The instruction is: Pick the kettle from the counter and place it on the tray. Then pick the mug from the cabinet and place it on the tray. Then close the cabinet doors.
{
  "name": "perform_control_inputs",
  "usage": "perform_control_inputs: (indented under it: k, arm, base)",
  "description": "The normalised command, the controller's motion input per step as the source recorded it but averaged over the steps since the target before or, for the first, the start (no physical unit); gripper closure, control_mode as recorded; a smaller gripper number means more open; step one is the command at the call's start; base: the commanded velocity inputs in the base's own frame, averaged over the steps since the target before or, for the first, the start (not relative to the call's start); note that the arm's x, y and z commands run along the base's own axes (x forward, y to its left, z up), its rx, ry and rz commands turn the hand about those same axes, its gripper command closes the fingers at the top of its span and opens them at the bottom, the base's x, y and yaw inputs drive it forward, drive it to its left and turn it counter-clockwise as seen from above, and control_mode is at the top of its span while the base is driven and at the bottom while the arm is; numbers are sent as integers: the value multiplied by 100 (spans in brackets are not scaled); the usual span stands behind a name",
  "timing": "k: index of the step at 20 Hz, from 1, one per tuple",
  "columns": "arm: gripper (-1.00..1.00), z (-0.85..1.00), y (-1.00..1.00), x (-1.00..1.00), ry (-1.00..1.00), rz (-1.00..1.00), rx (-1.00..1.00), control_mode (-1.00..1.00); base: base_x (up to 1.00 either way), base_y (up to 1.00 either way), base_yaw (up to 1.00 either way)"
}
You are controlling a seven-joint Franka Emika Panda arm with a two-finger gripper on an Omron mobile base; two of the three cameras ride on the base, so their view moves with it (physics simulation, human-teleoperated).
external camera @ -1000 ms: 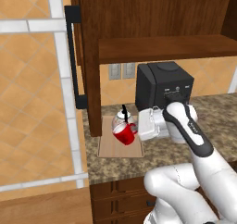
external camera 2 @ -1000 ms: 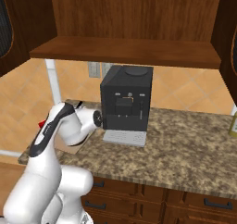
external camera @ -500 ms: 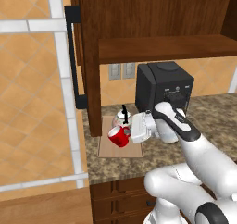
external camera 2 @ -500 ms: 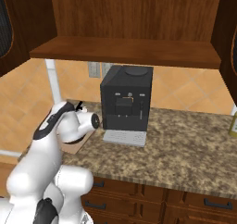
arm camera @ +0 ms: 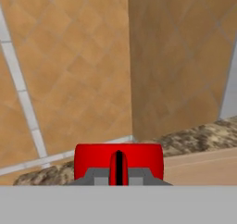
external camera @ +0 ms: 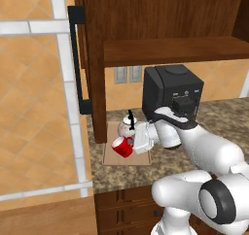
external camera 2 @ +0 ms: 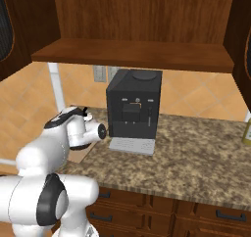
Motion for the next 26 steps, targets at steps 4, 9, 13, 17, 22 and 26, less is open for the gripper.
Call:
perform_control_inputs:
  k: [4,9,13,17,22,26]
  arm:
    - [100,-21,10,21,0,0,0,-100]
    - [100,-21,14,25,-2,0,0,-100]
    - [100,-18,9,25,-3,0,0,-100]
    - [100,-25,0,14,-7,0,-1,-100]
    - [100,-27,-6,1,-6,1,-6,-100]
    - [100,-25,-22,-16,-2,1,-13,-100]
  base:
    - [0,0,0]
    - [0,0,0]
    - [0,0,0]
    - [0,0,0]
    - [0,0,0]
    - [0,0,0]
